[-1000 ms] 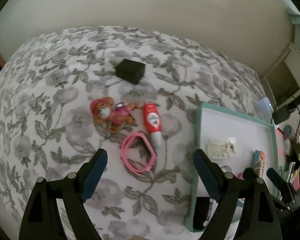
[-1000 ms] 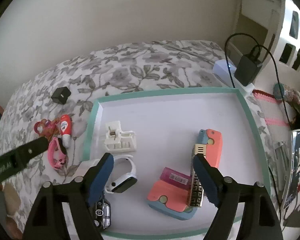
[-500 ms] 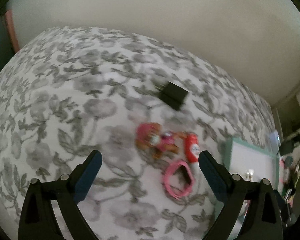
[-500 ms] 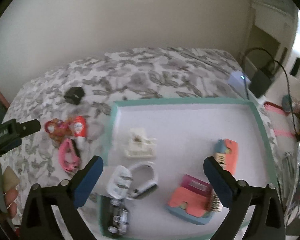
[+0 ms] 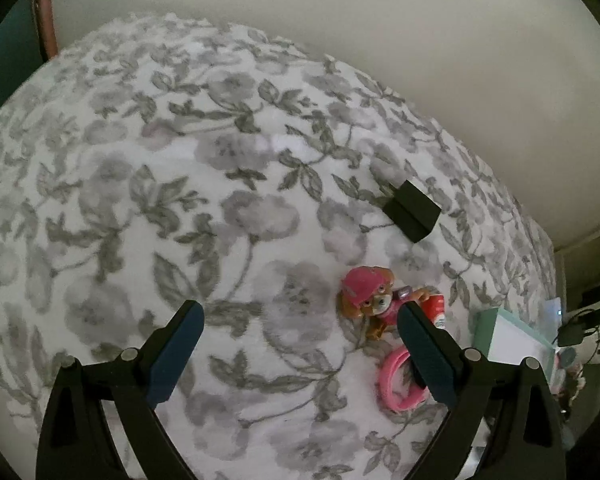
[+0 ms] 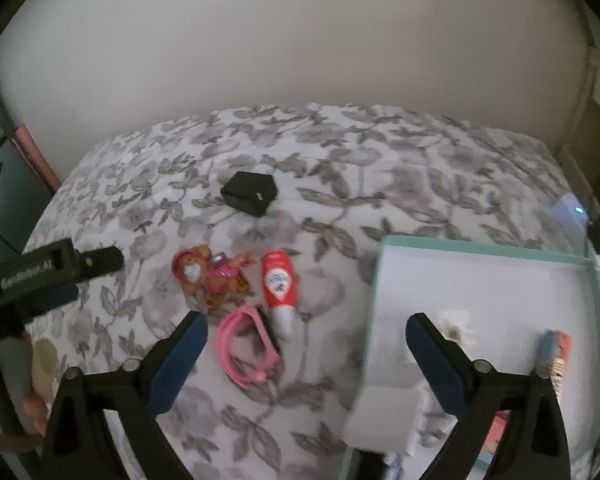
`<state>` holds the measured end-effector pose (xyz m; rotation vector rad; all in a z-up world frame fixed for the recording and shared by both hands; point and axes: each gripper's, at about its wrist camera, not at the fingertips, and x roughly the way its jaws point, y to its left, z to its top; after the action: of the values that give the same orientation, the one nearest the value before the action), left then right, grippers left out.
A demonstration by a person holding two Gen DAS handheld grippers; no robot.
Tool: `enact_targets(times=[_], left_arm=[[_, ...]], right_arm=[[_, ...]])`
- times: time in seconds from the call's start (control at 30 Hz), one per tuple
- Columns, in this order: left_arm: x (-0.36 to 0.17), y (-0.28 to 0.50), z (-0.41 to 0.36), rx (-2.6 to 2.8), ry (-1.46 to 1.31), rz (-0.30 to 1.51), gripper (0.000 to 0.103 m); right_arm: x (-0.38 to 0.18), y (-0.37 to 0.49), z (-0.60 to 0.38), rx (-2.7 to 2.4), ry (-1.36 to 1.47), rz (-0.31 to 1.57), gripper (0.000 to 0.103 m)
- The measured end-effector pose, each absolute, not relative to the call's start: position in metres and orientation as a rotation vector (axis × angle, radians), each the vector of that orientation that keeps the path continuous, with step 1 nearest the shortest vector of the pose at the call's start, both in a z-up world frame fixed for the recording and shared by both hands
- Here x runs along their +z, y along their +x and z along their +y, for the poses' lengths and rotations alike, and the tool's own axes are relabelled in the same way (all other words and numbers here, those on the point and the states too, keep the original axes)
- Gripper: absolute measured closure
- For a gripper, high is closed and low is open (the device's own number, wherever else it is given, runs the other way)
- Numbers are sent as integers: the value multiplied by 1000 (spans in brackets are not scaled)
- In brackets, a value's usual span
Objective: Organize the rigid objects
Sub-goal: 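Move both grippers back toward the pile of toys, then grasp the red-and-white bottle with the right gripper while the left grasps the dog figure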
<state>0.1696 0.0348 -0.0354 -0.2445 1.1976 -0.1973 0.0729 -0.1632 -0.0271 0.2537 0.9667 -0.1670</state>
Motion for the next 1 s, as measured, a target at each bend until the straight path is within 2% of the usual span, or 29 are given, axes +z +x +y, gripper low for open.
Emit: enact_targets(times=[0.03,0.17,0.4,0.57,0.83,0.9,1.0], left_arm=[[-37,172,33,-201,-251,1202,6],[-43,183,21,-223,-267,1213,6],[-58,195,-8,-278,-221,1241,6],[-70,198,-29,-326,-178,1270,6],[-83,196,-45,-362,-152,1305,7],[-85,196,-48,-366,-149,1310,17],[-87,196,-48,-356,-130,1311,26]], right_arm=[[-30,78,-161,-166,245,976,16],[-45,95,-159,-155,230,1010,23],[-66,119,-161,-139,234,1062,42],[-77,130,-157,-119,224,1085,50],[-89,133,-157,-115,201,1107,69],[-89,132,-158,-117,203,1108,73],[-88,131,-160,-111,212,1109,73]])
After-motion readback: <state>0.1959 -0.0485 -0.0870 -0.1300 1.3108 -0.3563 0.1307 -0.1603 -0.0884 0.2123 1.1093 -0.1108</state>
